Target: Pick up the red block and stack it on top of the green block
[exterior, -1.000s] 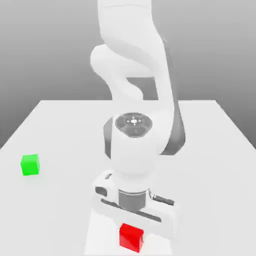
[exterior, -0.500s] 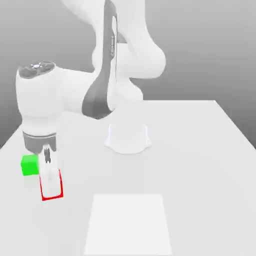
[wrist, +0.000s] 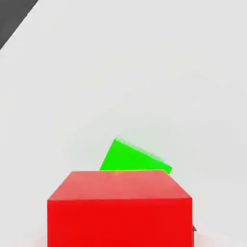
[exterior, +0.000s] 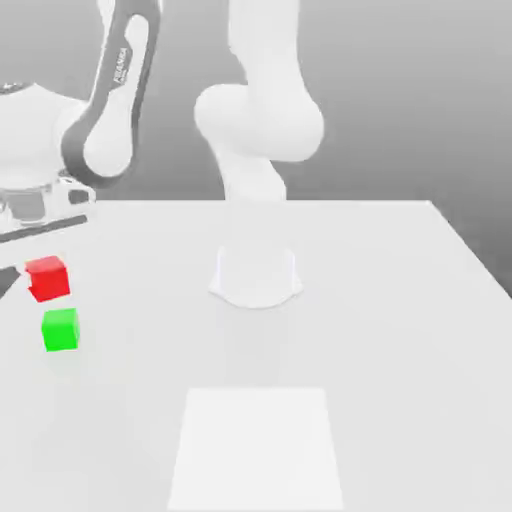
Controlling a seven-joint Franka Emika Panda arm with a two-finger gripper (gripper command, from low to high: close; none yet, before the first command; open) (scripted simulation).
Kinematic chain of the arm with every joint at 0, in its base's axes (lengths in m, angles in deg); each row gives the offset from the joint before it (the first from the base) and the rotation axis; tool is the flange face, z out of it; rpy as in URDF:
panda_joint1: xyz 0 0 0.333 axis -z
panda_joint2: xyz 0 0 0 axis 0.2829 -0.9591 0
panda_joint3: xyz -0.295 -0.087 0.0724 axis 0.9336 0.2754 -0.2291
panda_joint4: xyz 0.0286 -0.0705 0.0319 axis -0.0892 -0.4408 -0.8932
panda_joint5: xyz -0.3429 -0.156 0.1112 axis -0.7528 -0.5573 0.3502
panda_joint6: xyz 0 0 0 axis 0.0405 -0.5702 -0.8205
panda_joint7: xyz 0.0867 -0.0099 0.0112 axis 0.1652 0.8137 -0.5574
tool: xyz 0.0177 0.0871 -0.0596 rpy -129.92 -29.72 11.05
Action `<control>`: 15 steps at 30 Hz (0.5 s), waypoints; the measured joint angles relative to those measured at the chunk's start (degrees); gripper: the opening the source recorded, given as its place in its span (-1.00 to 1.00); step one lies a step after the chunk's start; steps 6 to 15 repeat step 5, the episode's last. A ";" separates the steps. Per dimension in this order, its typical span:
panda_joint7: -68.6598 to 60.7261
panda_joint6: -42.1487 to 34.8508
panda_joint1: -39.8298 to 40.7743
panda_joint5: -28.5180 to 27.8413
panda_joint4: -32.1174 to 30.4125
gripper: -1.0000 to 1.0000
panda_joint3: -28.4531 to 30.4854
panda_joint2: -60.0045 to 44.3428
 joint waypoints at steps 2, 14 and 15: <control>-3.15 3.73 0.66 4.54 0.15 -1.00 -1.75 -4.14; -4.16 4.88 1.04 5.98 0.20 1.00 -2.42 -5.42; -4.16 4.88 1.04 5.98 0.20 1.00 -2.42 -5.42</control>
